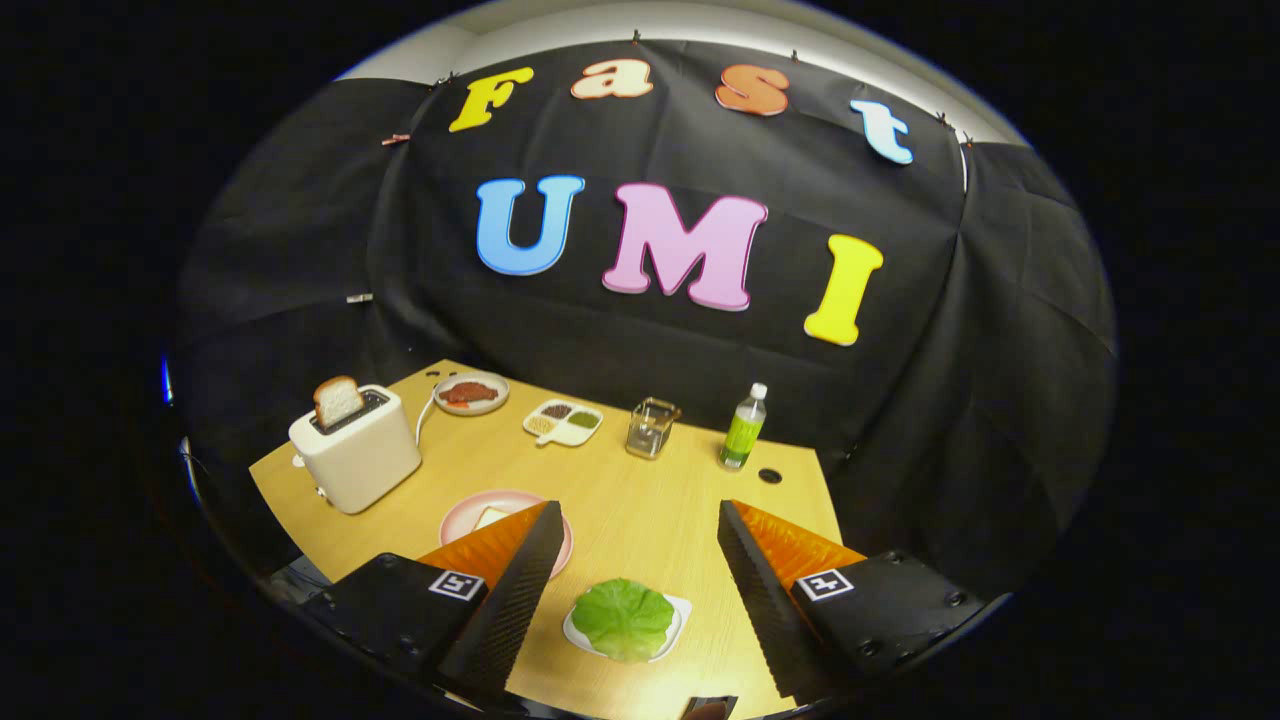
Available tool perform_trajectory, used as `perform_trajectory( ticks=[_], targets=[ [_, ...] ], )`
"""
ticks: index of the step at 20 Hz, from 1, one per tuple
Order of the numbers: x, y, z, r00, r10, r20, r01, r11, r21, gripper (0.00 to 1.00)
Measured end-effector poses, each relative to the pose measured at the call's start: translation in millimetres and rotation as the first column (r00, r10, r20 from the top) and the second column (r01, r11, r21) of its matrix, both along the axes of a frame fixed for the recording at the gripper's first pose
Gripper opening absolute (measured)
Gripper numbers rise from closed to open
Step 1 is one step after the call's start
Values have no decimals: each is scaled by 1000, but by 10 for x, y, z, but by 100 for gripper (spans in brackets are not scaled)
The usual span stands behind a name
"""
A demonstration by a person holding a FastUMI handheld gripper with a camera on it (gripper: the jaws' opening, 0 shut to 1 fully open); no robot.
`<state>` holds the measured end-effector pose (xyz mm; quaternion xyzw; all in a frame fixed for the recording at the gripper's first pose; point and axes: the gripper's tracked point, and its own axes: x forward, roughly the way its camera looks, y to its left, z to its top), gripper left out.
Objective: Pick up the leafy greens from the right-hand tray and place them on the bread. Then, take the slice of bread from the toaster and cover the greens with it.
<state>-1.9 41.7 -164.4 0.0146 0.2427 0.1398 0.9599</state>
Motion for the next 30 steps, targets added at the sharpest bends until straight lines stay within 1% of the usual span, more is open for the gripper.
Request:
perform_trajectory(
  ticks=[3, 7, 11, 14, 17, 19, 21, 24, 28, 29, 30],
  targets=[
    [-76, 31, -497, 990, 57, -129, -60, 998, -19, 97],
    [-208, 84, -1081, 955, 132, -266, -147, 988, -40, 96],
    [-241, 141, -1533, 909, 153, -388, -176, 984, -25, 96],
    [-260, 199, -1911, 866, 164, -472, -193, 981, -14, 95],
    [-251, 233, -2250, 829, 169, -534, -211, 977, -19, 93],
    [-266, 259, -2413, 802, 170, -573, -220, 975, -19, 92],
    [-252, 319, -2526, 782, 176, -598, -226, 974, -8, 92],
    [-224, 381, -2672, 763, 183, -620, -244, 970, -15, 85],
    [-265, 399, -2810, 727, 188, -661, -267, 963, -20, 83],
    [-278, 383, -2810, 731, 186, -657, -260, 965, -16, 82],
    [-272, 383, -2823, 721, 182, -669, -262, 965, -20, 81]
  ],
)
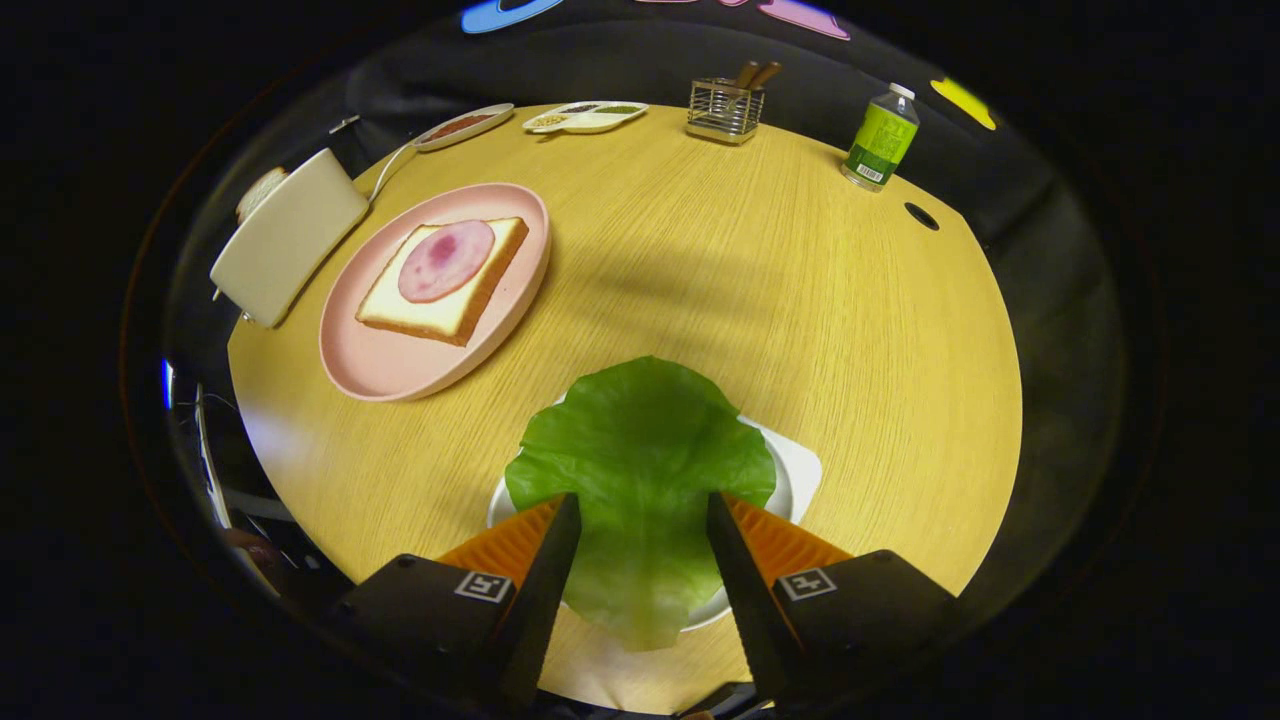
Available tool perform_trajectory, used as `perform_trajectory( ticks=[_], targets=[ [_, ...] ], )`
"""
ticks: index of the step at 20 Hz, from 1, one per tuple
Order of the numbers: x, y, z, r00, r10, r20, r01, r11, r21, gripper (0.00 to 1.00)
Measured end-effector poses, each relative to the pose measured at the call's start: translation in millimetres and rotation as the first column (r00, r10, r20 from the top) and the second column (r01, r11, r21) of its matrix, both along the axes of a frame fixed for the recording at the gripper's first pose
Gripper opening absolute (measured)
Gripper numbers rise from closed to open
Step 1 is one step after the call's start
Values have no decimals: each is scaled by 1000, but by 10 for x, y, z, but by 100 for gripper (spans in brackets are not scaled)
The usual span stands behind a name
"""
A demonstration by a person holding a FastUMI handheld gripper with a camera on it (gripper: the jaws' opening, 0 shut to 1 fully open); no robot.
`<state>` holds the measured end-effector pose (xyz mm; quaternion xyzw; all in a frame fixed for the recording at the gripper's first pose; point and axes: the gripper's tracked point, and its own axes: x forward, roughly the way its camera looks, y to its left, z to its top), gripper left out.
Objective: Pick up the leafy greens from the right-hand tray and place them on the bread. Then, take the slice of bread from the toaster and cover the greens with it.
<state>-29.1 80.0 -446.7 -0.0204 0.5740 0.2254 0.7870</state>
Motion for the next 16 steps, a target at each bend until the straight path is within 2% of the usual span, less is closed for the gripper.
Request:
perform_trajectory(
  ticks=[1, 3, 6, 7, 12, 16],
  targets=[
    [7, -8, 1, 1000, 0, -1, 0, 1000, 1, 80],
    [-1, -9, 1, 1000, -2, -10, 2, 1000, -2, 60],
    [-1, -7, 7, 1000, -3, -15, 3, 1000, -8, 13],
    [-9, -9, 3, 1000, 3, -16, -3, 1000, -12, 9],
    [3, -44, 168, 1000, -6, 11, 6, 1000, -13, 9],
    [37, -45, 500, 999, -8, 45, 8, 1000, 11, 9]
  ],
)
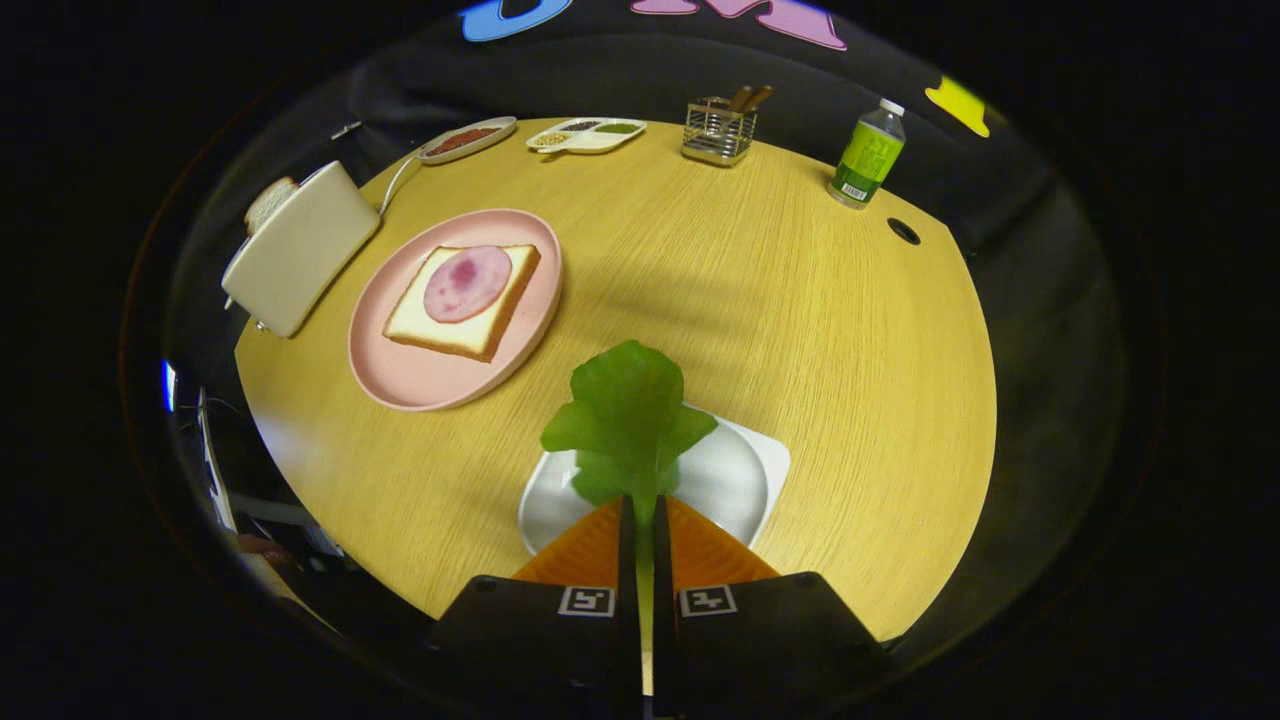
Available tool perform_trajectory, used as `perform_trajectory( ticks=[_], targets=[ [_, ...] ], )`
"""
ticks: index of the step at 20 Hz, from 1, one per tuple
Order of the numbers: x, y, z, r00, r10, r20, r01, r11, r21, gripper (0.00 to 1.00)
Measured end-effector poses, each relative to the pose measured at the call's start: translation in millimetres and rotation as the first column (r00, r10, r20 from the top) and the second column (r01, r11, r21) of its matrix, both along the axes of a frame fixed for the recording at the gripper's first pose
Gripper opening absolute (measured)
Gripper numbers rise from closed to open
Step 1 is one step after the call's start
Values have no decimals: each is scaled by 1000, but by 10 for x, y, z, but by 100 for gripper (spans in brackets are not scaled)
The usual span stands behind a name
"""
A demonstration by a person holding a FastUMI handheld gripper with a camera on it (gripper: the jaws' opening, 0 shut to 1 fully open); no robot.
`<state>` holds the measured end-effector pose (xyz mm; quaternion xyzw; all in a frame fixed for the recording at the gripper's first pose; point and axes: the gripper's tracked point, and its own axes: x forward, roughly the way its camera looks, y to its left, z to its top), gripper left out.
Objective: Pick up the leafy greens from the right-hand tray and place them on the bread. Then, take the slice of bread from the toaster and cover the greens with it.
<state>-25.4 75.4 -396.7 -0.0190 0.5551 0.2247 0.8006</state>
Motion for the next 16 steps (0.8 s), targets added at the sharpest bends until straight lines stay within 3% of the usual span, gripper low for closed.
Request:
perform_trajectory(
  ticks=[9, 16],
  targets=[
    [273, 539, 863, 994, 41, 105, -50, 996, 80, 9],
    [509, 1251, 1110, 990, 92, 111, -105, 988, 116, 9]
  ],
)
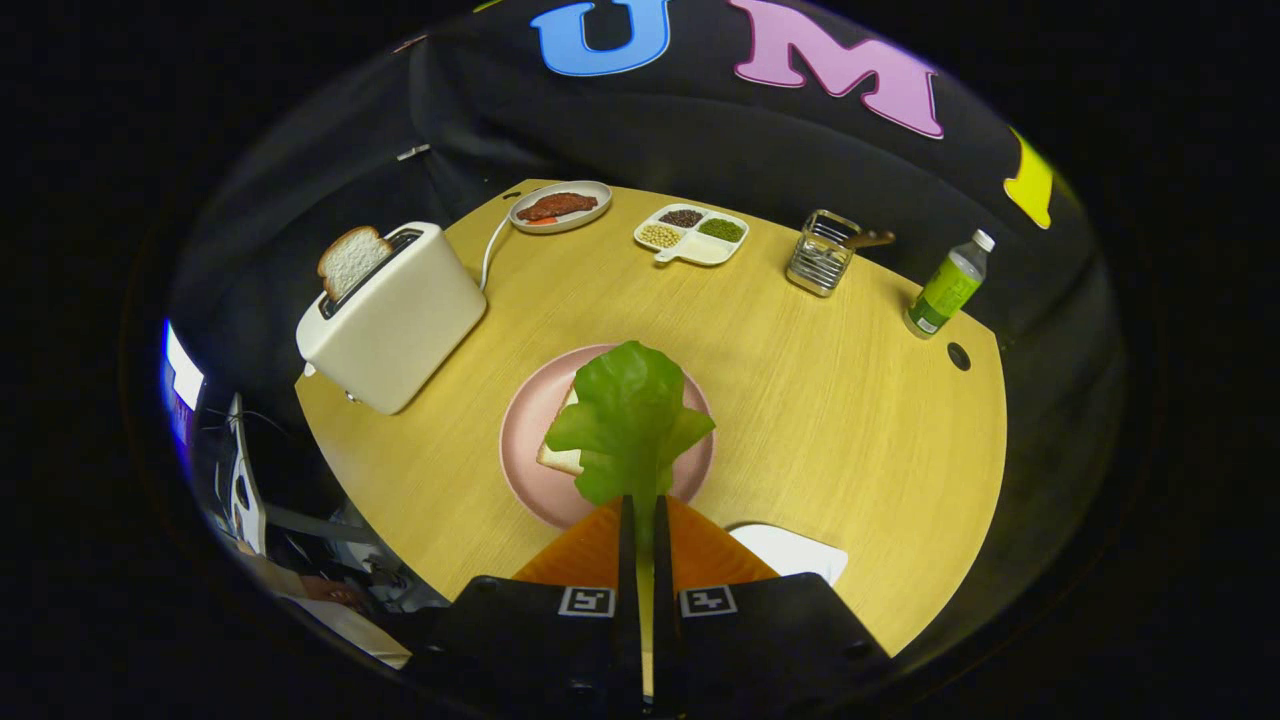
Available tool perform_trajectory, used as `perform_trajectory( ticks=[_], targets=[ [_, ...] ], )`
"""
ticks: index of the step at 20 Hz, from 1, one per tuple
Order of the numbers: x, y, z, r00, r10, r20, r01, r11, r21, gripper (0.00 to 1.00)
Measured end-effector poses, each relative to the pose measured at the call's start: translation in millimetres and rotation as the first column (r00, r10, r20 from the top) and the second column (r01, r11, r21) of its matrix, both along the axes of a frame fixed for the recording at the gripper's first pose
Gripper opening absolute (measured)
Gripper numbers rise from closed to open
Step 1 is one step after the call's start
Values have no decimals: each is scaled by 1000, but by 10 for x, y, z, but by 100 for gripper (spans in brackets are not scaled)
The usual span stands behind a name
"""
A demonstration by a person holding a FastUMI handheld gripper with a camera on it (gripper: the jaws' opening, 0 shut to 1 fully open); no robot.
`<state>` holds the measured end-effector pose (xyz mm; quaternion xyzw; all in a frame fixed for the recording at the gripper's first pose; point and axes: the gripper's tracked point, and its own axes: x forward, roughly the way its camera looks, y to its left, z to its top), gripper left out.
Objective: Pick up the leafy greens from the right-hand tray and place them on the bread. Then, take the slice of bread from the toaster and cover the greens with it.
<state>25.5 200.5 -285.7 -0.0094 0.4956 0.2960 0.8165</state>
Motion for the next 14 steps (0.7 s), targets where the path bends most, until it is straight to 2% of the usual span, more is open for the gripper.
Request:
perform_trajectory(
  ticks=[6, 10, 13, 14],
  targets=[
    [162, 482, -64, 998, 55, -32, -55, 998, -5, 10],
    [255, 595, -170, 998, 54, -41, -55, 998, -23, 10],
    [355, 582, -257, 999, 29, -34, -31, 999, -41, 13],
    [406, 558, -268, 1000, 18, -24, -19, 999, -46, 35]
  ],
)
